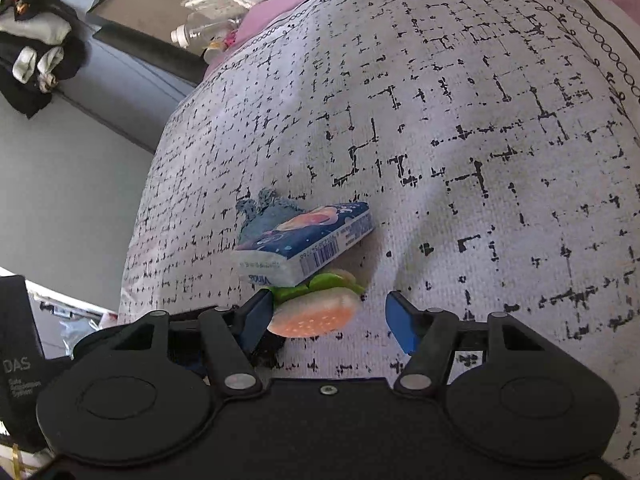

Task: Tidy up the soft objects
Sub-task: 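Grasp the black pad with the left gripper while the right gripper grasps the green-orange sponge, then carry the black pad and sponge over the box with both grippers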

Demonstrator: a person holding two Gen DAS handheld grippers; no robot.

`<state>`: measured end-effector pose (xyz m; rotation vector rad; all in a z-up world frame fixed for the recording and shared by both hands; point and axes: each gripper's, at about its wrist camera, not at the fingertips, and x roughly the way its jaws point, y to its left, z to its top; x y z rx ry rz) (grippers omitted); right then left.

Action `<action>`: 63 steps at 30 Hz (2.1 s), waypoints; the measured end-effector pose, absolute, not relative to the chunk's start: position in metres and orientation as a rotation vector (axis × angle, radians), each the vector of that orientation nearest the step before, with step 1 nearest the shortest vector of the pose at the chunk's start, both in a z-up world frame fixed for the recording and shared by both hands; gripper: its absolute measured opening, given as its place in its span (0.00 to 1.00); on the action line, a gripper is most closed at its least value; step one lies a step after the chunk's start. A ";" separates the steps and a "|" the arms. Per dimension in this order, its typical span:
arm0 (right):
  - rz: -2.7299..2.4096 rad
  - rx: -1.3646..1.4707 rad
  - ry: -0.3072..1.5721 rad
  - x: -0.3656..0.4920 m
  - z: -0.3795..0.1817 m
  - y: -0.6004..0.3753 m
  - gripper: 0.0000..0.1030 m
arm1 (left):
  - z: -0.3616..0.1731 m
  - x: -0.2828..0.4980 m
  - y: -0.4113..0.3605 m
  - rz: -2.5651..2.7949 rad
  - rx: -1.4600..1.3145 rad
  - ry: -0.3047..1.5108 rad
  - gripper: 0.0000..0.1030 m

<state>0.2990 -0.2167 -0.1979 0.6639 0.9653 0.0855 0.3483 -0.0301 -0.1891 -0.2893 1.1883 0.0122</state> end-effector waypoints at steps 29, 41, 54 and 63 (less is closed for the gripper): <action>0.083 0.449 0.826 0.232 -0.127 -0.206 0.35 | -0.108 0.241 0.006 -0.012 -0.340 1.013 0.25; 0.070 0.381 0.775 0.217 -0.101 -0.188 0.35 | -0.085 0.220 0.029 -0.033 -0.348 0.977 0.25; 0.108 0.333 0.737 0.212 -0.091 -0.151 0.35 | -0.069 0.213 0.069 -0.040 -0.326 0.941 0.26; 0.158 0.300 0.727 0.207 -0.092 -0.118 0.35 | -0.078 0.222 0.110 0.010 -0.335 0.936 0.26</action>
